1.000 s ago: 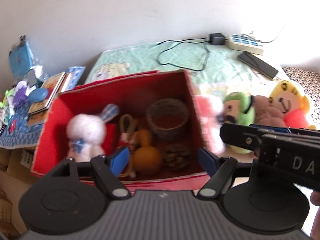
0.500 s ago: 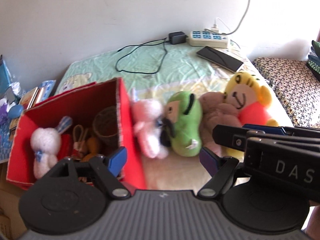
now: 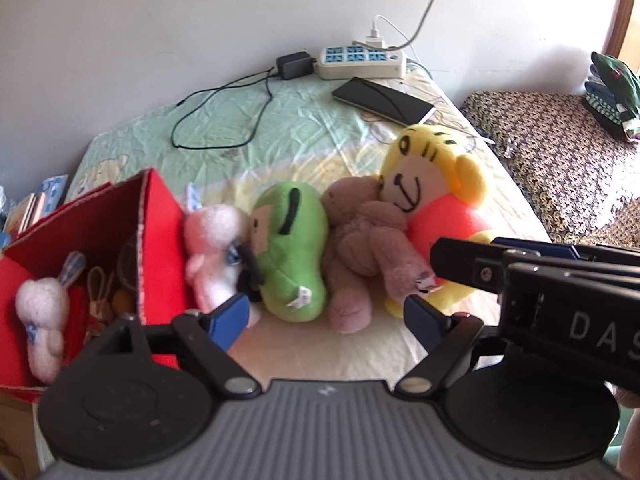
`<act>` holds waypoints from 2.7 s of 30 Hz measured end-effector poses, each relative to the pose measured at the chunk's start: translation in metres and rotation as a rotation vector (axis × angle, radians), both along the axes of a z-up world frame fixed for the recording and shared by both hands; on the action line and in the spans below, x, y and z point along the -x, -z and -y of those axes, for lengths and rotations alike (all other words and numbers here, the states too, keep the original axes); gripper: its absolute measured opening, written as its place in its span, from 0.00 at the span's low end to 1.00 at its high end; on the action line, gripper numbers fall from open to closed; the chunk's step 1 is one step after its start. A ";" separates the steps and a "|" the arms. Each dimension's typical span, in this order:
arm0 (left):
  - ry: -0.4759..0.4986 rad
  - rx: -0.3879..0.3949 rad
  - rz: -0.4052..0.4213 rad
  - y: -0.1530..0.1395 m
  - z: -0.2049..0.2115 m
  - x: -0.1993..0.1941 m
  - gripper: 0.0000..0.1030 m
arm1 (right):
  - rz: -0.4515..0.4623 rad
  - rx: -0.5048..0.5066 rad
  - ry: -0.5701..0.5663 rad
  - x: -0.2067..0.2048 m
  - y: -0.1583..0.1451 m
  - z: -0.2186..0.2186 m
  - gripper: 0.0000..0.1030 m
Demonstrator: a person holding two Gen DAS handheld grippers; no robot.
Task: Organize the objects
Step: 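Move the right gripper to the yellow tiger plush, then close the right gripper on the yellow tiger plush's pink body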
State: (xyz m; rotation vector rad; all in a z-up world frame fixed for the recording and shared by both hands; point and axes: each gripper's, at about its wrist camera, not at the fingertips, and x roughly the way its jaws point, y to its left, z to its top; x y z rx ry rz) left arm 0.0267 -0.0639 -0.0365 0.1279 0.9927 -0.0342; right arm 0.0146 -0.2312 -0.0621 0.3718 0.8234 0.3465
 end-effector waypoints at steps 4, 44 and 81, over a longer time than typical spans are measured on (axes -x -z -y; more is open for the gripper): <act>0.032 0.008 -0.018 0.006 0.015 -0.004 0.85 | -0.015 -0.003 0.035 0.000 0.004 0.016 0.42; 0.141 0.110 -0.062 0.033 0.064 -0.047 0.93 | -0.072 -0.094 0.125 -0.036 0.029 0.083 0.48; 0.273 0.341 -0.044 0.053 0.060 -0.078 0.61 | -0.170 -0.160 0.039 -0.088 0.061 0.076 0.26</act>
